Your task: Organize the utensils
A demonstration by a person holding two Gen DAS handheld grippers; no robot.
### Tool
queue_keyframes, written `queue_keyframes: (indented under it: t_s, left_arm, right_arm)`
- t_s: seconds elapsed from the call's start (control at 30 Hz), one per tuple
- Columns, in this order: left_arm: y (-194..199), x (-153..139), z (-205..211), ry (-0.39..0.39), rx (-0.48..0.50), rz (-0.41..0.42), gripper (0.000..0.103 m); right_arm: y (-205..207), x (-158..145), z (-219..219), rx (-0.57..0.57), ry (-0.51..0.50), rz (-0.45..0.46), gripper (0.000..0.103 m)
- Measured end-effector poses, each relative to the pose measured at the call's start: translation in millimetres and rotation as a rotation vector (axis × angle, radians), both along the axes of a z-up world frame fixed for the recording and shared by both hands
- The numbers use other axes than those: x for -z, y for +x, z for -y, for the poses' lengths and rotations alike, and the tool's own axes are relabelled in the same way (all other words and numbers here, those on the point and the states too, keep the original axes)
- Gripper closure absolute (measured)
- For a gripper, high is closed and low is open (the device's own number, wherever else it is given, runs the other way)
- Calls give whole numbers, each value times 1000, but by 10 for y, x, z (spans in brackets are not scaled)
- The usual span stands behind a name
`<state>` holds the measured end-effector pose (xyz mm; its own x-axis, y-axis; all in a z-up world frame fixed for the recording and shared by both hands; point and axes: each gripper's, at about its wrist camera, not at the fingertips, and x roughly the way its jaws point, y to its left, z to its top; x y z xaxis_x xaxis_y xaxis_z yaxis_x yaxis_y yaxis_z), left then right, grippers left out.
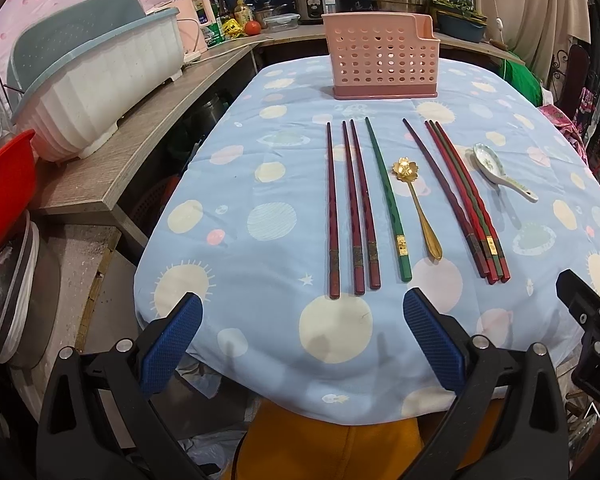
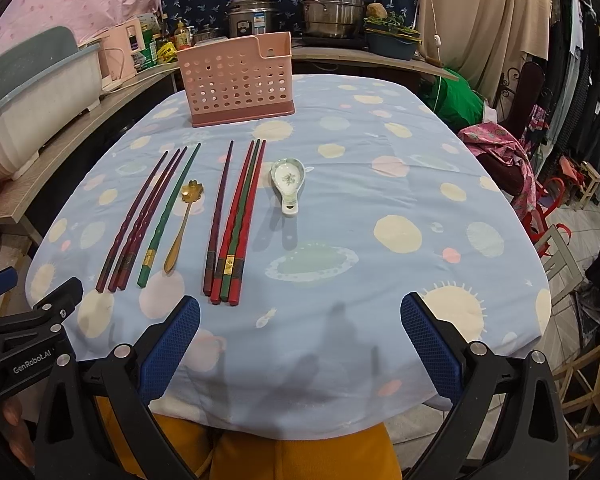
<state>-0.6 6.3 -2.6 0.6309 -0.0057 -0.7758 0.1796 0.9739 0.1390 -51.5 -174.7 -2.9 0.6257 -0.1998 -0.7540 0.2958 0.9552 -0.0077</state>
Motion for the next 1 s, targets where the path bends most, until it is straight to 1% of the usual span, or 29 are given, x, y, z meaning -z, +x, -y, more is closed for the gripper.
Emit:
queue_keyframes:
  t_s: [0.4, 1.0]
  left_arm:
    - [25, 21, 42, -7, 15, -10, 7]
    - [24, 28, 72, -12, 18, -14, 7]
  right_arm:
    - [18, 26, -46, 9, 6, -4, 7]
    - [11, 14, 0, -2, 4, -6, 7]
